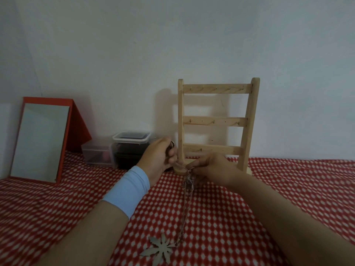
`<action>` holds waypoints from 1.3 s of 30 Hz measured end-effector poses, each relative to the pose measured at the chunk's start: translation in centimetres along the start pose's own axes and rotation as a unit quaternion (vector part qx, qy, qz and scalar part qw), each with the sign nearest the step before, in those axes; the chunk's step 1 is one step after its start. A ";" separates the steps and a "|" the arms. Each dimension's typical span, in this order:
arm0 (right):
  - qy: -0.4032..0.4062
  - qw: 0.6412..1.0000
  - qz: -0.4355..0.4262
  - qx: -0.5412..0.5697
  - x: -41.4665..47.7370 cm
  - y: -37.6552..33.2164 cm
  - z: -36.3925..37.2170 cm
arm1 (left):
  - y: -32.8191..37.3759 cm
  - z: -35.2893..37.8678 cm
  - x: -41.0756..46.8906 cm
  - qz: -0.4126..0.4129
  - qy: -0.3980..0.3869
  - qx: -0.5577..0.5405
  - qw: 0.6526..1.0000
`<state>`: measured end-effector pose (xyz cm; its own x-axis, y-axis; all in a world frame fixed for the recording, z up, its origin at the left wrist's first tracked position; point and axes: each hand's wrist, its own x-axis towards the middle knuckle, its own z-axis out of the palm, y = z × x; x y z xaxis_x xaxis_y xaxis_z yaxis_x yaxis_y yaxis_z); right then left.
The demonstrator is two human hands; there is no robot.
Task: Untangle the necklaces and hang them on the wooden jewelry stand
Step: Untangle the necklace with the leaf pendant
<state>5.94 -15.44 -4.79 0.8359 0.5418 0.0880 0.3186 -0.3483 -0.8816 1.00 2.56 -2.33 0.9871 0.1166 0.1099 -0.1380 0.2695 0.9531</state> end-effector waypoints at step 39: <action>-0.014 0.994 -0.053 -0.094 -0.4 -0.7 0.3 | 0.7 -2.3 -0.1 0.119 -0.109 0.574 0.803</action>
<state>5.28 -15.18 -4.31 0.7816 0.6029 0.1599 0.4838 -0.4241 -0.7656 0.60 4.94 -2.35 0.9522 -0.1698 0.2538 -0.2818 -0.8091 0.5157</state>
